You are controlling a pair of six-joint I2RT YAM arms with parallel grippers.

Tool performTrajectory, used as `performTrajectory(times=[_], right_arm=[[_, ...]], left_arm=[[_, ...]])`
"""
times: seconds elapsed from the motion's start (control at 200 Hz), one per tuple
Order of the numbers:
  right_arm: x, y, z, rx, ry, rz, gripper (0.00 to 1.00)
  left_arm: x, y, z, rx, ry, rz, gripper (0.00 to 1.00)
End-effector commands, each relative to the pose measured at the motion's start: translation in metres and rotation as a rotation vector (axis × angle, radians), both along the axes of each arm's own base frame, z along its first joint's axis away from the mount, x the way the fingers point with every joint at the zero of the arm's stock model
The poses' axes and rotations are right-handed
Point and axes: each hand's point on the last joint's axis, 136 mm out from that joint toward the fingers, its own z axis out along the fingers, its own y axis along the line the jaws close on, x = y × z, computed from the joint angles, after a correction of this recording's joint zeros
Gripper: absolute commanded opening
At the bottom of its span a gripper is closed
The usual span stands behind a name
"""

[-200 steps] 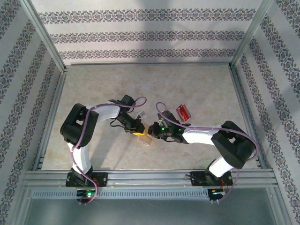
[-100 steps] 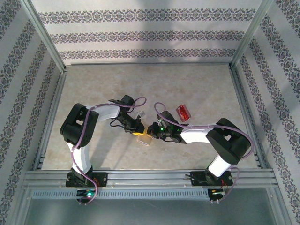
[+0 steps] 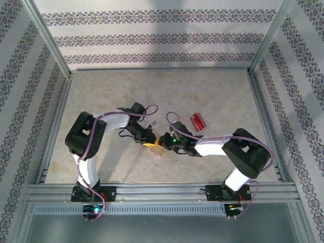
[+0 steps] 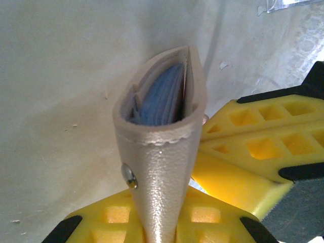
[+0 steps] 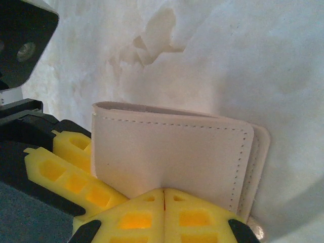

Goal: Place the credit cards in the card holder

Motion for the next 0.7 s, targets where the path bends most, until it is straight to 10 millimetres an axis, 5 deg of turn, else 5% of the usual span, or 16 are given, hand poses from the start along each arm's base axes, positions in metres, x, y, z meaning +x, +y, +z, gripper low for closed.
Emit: performTrajectory(times=[0.0,0.38,0.695], right_arm=[[-0.013,0.010,-0.013,0.023,0.015,0.007,0.00],[-0.023,0.016,-0.031,0.102,0.031,-0.056,0.00],[-0.014,0.009,0.001,0.117,-0.045,-0.064,0.00]], left_arm=[[-0.005,0.009,-0.016,0.055,0.048,0.019,0.15],[-0.008,0.005,-0.017,-0.006,0.090,0.069,0.06],[-0.010,0.006,-0.018,-0.007,0.094,0.077,0.04]])
